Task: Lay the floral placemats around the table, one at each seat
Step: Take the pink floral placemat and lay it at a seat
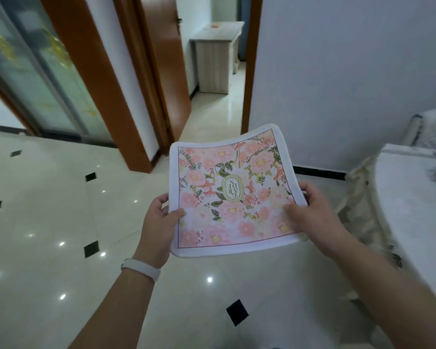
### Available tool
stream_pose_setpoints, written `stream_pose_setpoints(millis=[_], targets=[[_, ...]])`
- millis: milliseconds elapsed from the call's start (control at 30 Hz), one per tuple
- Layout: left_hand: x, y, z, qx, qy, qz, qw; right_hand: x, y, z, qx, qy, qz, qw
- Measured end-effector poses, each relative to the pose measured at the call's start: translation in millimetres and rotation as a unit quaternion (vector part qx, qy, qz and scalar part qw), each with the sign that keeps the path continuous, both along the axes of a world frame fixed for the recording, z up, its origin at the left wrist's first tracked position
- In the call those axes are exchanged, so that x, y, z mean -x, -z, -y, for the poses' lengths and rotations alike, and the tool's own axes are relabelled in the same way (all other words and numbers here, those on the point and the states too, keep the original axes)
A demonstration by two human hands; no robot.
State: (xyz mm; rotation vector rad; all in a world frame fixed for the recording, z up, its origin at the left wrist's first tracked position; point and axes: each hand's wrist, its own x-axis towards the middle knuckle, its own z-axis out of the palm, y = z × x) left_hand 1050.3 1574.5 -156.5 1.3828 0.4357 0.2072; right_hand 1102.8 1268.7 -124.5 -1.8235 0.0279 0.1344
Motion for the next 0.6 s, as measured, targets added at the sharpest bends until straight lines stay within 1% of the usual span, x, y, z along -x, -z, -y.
stream_pose_setpoints(millis=[167,367,500,600], targets=[[-79,6,17,0.028,0.074,0.017,0.997,-35,-3,22,-0.013,0.085,-0.001,0.996],[-180,29,61,0.022,0.133,-0.025,0.991,-97,26,66,-0.009,0.167,-0.019,0.986],[-255,39,90,-0.002,0.140,-0.042,0.989,-164,58,95,-0.037,0.187,-0.031,0.981],[-319,38,115,-0.023,0.146,-0.057,0.987,-223,70,120,-0.056,0.191,-0.049,0.979]])
